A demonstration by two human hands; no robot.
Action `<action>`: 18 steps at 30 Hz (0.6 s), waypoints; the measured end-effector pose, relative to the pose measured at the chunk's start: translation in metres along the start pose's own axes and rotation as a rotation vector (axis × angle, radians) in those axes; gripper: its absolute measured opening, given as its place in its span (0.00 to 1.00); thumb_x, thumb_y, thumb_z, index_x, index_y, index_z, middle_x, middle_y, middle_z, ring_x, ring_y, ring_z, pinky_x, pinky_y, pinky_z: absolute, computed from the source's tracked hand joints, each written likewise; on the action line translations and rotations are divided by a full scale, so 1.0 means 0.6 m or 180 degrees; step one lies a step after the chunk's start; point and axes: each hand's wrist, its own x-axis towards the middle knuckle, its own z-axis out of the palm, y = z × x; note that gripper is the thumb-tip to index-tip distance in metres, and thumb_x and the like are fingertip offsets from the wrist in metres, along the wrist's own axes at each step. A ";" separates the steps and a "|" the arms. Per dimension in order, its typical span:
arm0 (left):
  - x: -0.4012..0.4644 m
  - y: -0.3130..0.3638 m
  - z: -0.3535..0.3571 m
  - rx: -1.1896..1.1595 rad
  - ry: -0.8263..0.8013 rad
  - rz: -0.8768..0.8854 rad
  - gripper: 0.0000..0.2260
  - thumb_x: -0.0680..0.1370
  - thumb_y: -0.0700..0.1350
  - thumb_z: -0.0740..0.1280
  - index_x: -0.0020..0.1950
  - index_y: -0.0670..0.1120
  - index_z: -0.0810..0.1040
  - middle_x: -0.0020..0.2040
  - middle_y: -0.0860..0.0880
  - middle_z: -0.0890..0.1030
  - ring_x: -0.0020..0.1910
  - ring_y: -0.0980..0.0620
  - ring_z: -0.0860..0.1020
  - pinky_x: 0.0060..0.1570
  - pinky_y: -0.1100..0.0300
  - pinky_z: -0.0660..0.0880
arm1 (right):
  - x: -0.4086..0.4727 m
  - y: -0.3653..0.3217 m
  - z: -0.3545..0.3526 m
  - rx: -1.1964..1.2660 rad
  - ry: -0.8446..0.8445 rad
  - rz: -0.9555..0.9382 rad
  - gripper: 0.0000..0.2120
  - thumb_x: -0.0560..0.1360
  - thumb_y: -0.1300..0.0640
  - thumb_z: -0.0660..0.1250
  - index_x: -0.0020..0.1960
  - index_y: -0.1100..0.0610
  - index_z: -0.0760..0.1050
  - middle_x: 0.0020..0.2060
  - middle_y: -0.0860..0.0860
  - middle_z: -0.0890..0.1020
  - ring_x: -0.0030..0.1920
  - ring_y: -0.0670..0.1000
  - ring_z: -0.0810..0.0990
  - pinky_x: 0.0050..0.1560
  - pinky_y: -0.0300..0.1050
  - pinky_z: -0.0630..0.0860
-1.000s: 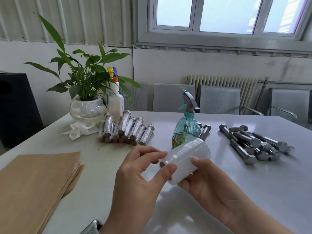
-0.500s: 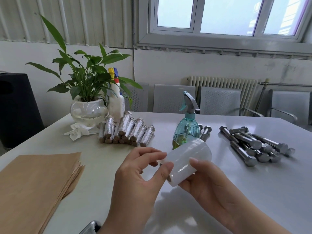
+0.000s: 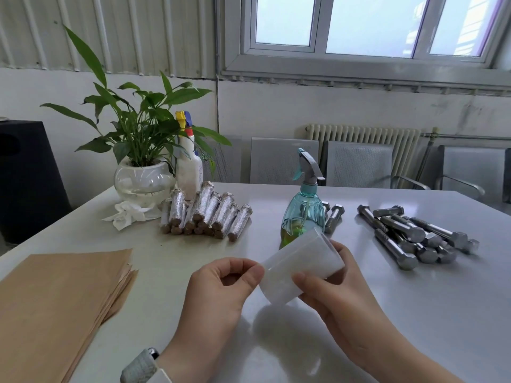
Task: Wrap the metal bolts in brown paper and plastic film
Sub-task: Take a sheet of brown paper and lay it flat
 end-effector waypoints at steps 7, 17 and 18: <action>0.011 -0.015 -0.005 0.1017 -0.0071 0.0172 0.03 0.77 0.47 0.71 0.43 0.52 0.80 0.40 0.54 0.82 0.38 0.65 0.77 0.37 0.75 0.69 | -0.004 0.002 0.002 -0.0543 0.0008 -0.0104 0.33 0.54 0.54 0.77 0.58 0.46 0.72 0.46 0.51 0.84 0.50 0.53 0.84 0.52 0.50 0.81; 0.010 0.002 -0.006 0.1167 -0.0095 0.0825 0.05 0.79 0.47 0.66 0.43 0.53 0.76 0.38 0.54 0.78 0.37 0.62 0.75 0.39 0.74 0.68 | 0.006 0.005 -0.001 -0.0163 0.0146 0.0027 0.30 0.59 0.60 0.77 0.59 0.50 0.72 0.49 0.54 0.84 0.53 0.57 0.83 0.56 0.61 0.80; 0.010 0.002 -0.005 0.1139 -0.0085 0.0873 0.05 0.79 0.47 0.66 0.43 0.52 0.76 0.36 0.56 0.79 0.37 0.60 0.76 0.39 0.73 0.69 | 0.006 0.006 -0.002 -0.0148 0.0149 0.0027 0.30 0.59 0.60 0.77 0.59 0.51 0.72 0.49 0.54 0.84 0.53 0.57 0.83 0.55 0.60 0.80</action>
